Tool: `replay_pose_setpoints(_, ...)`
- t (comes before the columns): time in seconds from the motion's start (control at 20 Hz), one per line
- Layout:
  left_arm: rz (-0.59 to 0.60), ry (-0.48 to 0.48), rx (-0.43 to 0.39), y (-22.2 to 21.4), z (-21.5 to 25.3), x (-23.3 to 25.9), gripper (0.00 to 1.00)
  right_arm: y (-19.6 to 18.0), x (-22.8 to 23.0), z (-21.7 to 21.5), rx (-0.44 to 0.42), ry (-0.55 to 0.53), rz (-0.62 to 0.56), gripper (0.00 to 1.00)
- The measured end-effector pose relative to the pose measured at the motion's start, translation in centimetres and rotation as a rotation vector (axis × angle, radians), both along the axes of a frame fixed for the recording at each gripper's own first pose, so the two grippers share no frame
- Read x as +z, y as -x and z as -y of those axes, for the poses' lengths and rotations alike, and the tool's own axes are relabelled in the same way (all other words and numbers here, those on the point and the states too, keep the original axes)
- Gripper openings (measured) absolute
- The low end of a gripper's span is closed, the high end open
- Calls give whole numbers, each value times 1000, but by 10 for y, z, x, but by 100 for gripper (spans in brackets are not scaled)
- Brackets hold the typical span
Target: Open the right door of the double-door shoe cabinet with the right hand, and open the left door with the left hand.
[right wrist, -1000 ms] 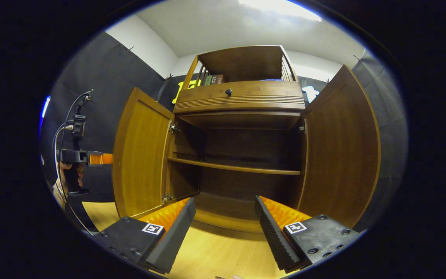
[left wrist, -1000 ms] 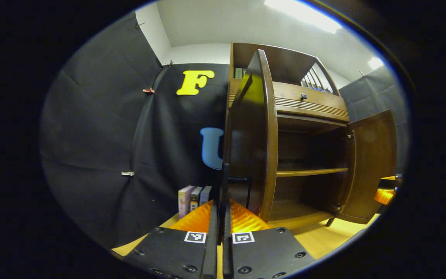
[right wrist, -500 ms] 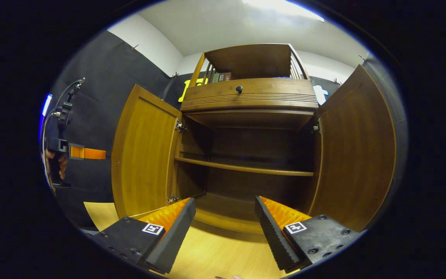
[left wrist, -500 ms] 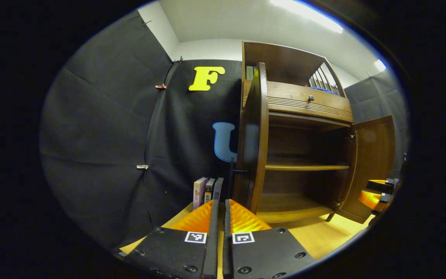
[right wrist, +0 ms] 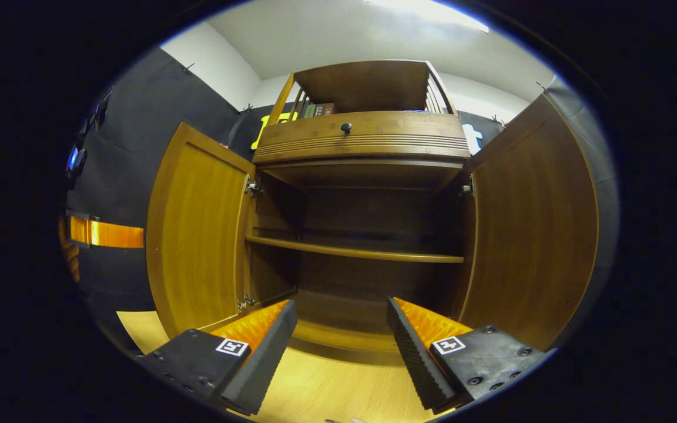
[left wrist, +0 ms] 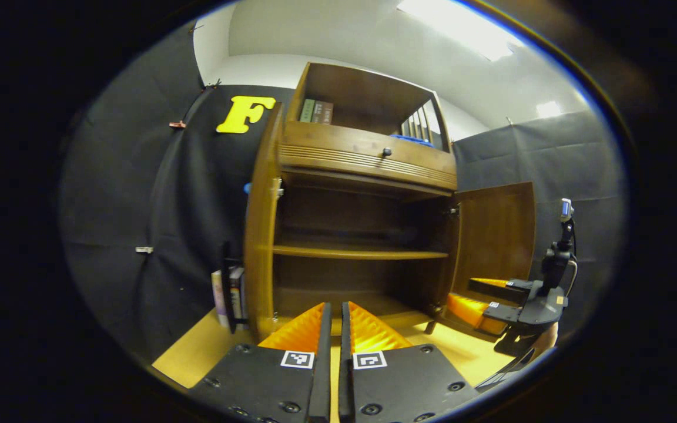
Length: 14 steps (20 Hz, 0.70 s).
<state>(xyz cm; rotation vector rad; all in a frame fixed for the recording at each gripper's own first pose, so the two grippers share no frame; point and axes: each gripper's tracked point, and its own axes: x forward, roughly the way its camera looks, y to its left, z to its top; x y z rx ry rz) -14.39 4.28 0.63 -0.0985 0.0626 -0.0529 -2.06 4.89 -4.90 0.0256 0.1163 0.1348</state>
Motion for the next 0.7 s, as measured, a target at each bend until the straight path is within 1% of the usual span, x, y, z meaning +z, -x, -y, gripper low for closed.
replay_pose_setpoints(0.05,8,-5,-8,-11,6,1,10,-1,5,1,-13,2,-1,99)
replay_pose_setpoints(0.1,15,-15,-2,-23,10,2,10,-1,12,4,-28,11,8,97)
replay_pose_setpoints(0.15,26,-30,12,-33,11,4,10,0,19,8,-48,27,23,97)
replay_pose_setpoints(0.2,29,-45,9,-44,17,1,12,-1,24,14,-73,50,38,97)
replay_pose_setpoints(0.25,10,-55,0,-54,24,-5,18,-1,29,18,-94,73,47,98)
replay_pose_setpoints(0.3,2,-56,-21,-61,31,-11,28,-1,31,20,-108,86,54,97)
replay_pose_setpoints(0.35,-9,-54,-37,-69,39,-16,38,-2,33,20,-112,84,55,95)
replay_pose_setpoints(0.5,-2,-51,-60,-85,48,-23,68,-6,40,15,-102,42,68,97)
replay_pose_setpoints(0.55,5,-57,-39,-89,45,-23,74,-9,41,14,-103,38,71,95)
replay_pose_setpoints(0.6,18,-67,-8,-95,40,-22,75,-10,42,14,-101,39,71,97)
replay_pose_setpoints(0.7,43,-97,35,-102,35,-17,90,-14,41,13,-98,45,73,97)
